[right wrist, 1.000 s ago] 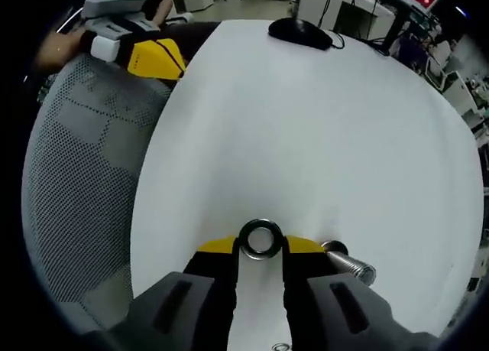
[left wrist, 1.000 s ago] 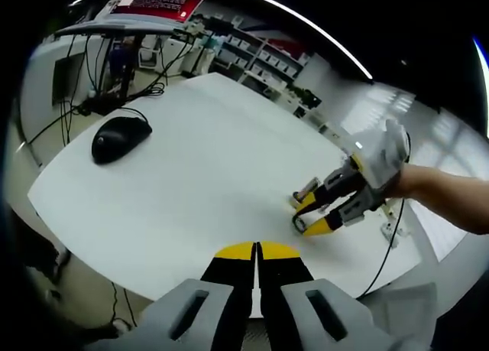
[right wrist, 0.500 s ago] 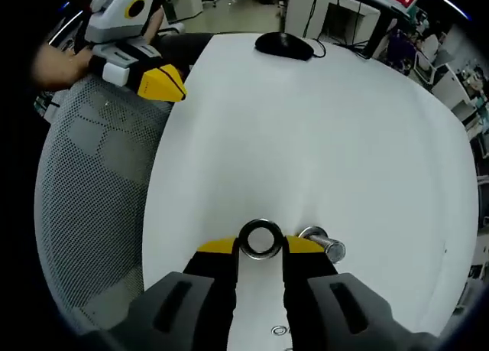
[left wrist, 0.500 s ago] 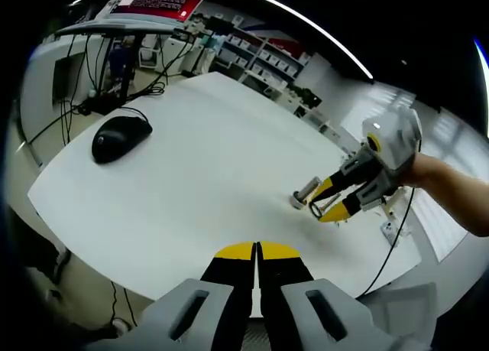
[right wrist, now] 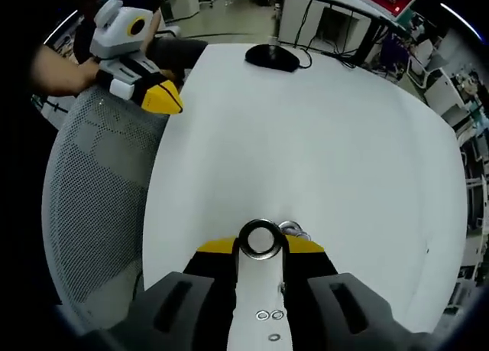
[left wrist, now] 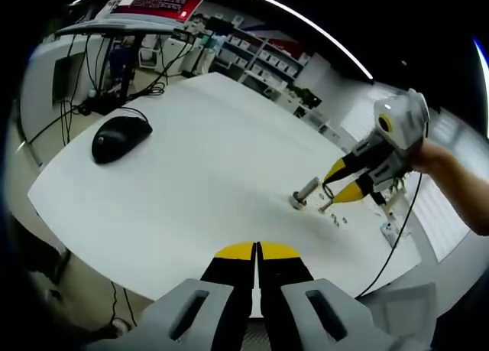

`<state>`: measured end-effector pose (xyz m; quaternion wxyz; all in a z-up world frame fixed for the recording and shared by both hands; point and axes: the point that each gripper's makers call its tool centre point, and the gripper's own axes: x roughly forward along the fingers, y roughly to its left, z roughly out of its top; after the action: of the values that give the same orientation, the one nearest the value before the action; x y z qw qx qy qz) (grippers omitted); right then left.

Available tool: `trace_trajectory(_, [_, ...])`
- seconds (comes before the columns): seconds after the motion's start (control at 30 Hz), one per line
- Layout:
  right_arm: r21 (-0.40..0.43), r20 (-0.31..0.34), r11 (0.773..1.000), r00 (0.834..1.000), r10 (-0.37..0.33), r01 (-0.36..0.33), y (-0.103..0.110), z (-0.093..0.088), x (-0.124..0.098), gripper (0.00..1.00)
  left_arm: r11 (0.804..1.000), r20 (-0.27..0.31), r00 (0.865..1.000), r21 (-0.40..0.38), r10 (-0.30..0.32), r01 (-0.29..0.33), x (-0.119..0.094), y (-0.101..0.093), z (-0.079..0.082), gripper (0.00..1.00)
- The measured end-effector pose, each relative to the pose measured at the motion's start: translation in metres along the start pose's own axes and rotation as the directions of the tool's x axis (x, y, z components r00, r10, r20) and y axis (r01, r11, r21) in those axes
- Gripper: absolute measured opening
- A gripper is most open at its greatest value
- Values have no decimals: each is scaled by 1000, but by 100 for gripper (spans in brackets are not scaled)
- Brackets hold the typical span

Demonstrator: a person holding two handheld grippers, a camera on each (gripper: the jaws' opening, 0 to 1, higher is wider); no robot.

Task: Place the washer onto the threaded stud by aligning its center hole with the stud, sliding it down to the base, and recovering from edge contact or off-axis alignment until the washer reaches the visible bottom stop.

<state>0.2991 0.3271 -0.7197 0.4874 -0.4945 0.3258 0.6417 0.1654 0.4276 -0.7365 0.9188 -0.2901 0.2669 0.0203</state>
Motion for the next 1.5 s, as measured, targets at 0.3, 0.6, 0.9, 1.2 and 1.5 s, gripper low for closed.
trace_trajectory(0.3, [-36, -31, 998, 999, -44, 43, -15, -1, -4, 23, 1000, 1, 1000, -2, 0, 0, 0, 0, 0, 0])
trace_trajectory(0.6, [-59, -75, 996, 994, -74, 69, -29, -7, 5, 23, 1000, 4, 1000, -2, -1, 1, 0, 1, 0, 0])
trace_trajectory(0.9, [-59, -94, 997, 994, -55, 50, -30, -10, 12, 23, 1000, 9, 1000, 1, -1, 1, 0, 0, 1, 0])
trace_trajectory(1.2, [-61, -117, 998, 992, -37, 30, -35, -14, 22, 23, 1000, 4, 1000, 0, -1, 1, 1, 0, 0, 0])
trace_trajectory(1.5, [-63, -144, 998, 990, -5, -5, -34, -20, 40, 23, 1000, 2, 1000, 3, -4, 4, 1, 0, 0, 0])
